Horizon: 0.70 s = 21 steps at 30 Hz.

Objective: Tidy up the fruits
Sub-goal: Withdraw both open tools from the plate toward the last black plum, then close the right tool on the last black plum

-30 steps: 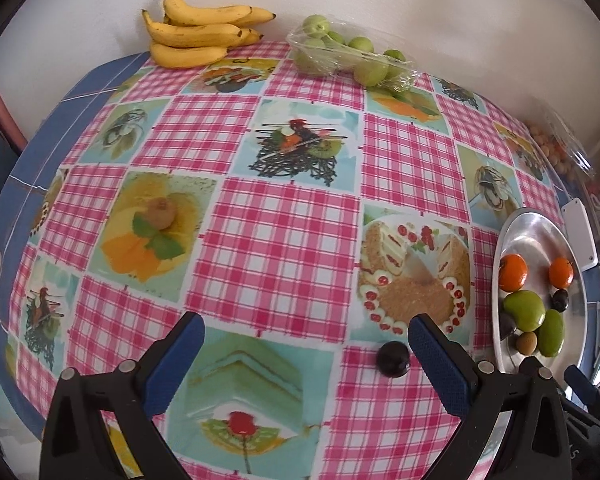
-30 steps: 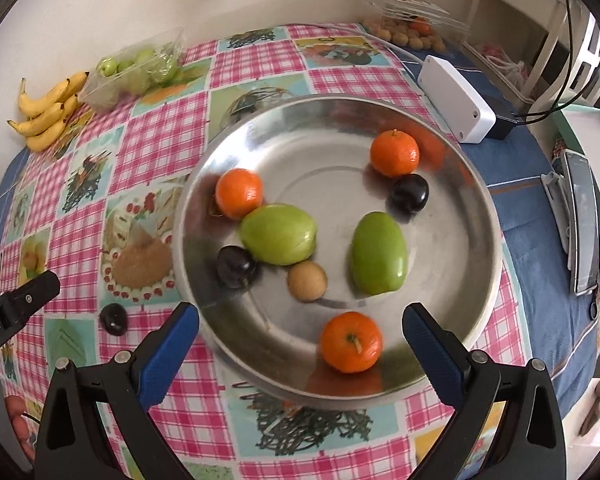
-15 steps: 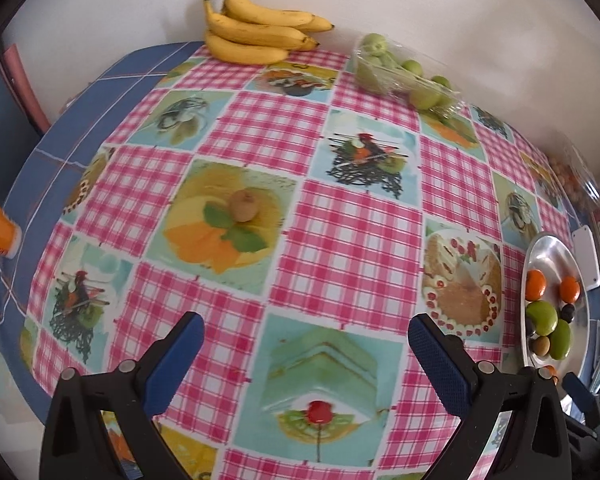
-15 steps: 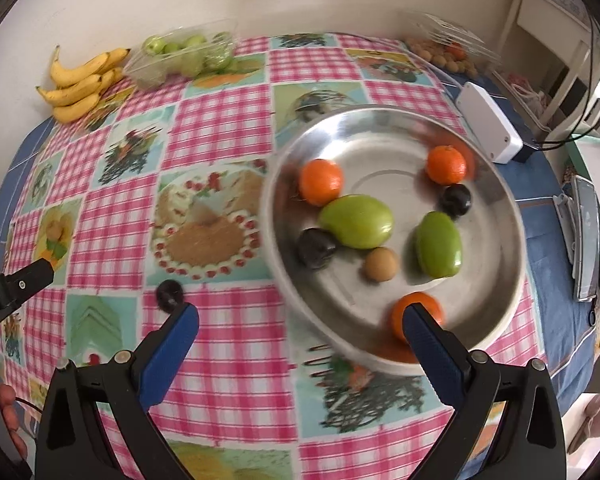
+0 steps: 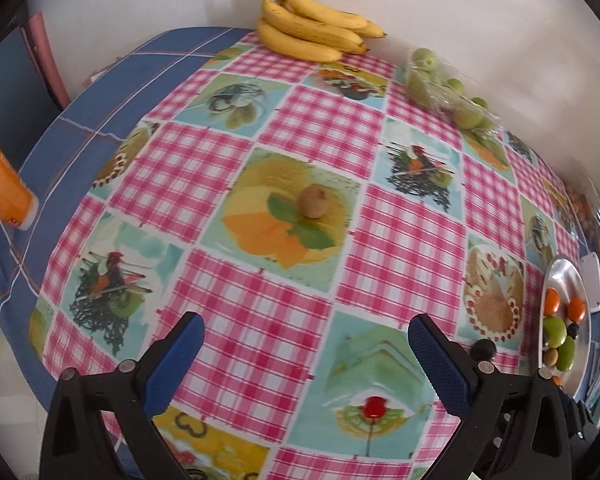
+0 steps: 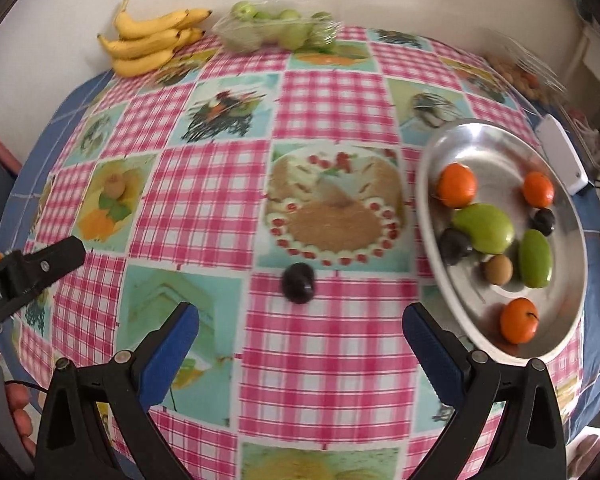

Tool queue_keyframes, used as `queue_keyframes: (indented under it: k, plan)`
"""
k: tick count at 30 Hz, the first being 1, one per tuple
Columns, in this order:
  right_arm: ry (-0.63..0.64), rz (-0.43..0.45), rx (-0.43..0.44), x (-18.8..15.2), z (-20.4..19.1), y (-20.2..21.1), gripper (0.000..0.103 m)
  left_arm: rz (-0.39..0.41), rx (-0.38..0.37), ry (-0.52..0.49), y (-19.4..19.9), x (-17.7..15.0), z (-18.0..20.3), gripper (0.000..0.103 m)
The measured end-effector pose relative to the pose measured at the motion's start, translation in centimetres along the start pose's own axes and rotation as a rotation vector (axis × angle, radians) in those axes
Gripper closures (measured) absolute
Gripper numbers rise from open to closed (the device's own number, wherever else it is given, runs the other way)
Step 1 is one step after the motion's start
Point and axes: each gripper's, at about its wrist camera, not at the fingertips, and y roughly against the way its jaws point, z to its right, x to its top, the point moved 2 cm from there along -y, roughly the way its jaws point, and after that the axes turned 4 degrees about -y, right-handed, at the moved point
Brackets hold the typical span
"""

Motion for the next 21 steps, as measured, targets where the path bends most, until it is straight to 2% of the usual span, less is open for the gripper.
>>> queue_keyframes:
  k: [10, 15, 21]
  plan:
    - [0.013, -0.028, -0.009, 0.0, -1.7, -1.9, 0.001, -0.051, 0.014, 0.029, -1.7, 0.0, -1.4, 0.0]
    - [-0.022, -0.023, 0.017, 0.2, -1.2, -2.4, 0.001, -0.09, 0.029, 0.004, -3.0, -0.4, -0.8, 0.0]
    - [-0.063, -0.031, 0.033, 0.4, -0.2, -2.6, 0.001, -0.092, 0.034, -0.004, -3.4, -0.4, -0.4, 0.0]
